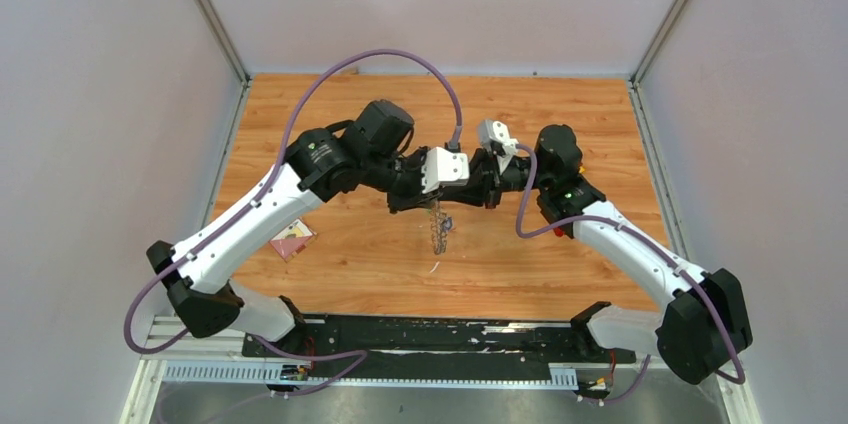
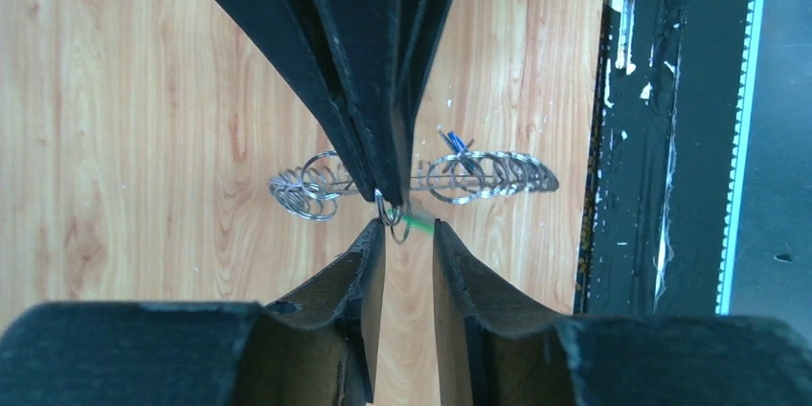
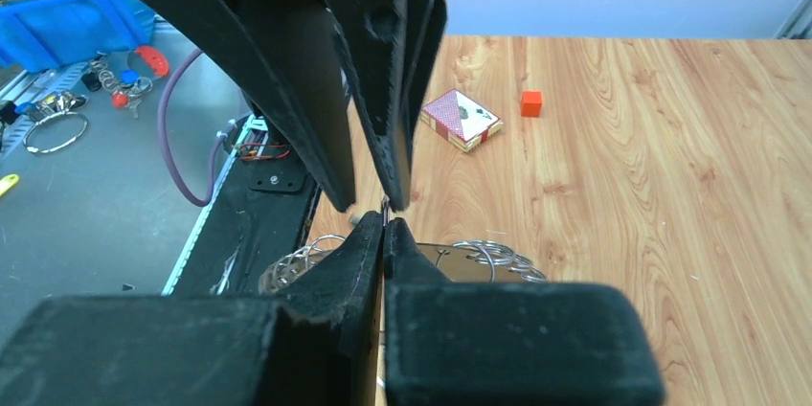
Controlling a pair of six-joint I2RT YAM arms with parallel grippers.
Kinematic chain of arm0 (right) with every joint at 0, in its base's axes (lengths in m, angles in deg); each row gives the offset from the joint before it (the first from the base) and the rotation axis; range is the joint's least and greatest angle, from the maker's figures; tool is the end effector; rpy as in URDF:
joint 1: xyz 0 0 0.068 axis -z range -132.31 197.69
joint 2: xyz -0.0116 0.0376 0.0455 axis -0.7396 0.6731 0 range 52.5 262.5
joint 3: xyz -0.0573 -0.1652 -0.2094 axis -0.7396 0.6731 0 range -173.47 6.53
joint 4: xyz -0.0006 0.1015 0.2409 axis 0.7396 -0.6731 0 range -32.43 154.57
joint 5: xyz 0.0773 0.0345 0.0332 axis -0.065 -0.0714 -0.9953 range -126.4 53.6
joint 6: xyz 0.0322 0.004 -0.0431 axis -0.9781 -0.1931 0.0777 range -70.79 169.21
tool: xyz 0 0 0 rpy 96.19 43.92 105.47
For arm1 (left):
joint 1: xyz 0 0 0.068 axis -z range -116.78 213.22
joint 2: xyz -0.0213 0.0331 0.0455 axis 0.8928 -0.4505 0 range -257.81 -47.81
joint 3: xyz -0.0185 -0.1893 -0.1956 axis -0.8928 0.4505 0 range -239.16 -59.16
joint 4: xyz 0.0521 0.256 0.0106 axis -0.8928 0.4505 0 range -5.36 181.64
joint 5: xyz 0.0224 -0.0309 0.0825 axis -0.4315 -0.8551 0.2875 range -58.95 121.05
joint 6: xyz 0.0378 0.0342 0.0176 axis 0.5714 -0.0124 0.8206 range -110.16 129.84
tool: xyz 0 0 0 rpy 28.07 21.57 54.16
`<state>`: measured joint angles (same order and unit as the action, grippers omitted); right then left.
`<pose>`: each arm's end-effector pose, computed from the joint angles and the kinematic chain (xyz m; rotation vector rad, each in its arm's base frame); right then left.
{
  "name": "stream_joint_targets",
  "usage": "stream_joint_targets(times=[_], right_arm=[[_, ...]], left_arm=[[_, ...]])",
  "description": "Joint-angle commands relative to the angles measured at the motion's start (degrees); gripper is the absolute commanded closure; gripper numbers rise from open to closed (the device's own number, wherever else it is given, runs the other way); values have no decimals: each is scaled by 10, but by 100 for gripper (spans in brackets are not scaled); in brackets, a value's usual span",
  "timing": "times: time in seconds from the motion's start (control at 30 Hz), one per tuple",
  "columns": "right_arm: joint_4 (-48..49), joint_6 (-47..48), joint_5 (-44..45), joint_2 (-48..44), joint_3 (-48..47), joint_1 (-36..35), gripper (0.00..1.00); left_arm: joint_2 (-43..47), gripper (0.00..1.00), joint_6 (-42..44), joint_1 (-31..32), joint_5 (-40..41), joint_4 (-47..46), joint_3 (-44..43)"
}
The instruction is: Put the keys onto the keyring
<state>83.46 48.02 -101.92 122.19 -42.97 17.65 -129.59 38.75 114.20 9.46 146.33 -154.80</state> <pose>0.2156 0.1620 0.3308 -1.2694 1.2004 1.3057 0.1647 -0.2239 0.4124 1.6878 1.7389 -0.6307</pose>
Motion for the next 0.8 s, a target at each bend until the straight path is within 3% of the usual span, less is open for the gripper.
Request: stream_joint_targets(times=[0.0,0.23,0.5,0.67,0.77], right_arm=[[15,7,17,-18,-7,8,100],[15,5,17,-19,-6,14,100],[15,0,8,-25,-11,16,100],[9,7,10,-28,-11,22,100],[8,8,9,-28,-11,22,100]], left_arm=[[51,66,9,3,-15,-54,26],[93,52,11,-21,-14,-96,74],[130,50,6,-25,-3,-187,158],[143,50,-39,-46,-72,-241,212],[161,44,-60,-46,-73,-293,256]])
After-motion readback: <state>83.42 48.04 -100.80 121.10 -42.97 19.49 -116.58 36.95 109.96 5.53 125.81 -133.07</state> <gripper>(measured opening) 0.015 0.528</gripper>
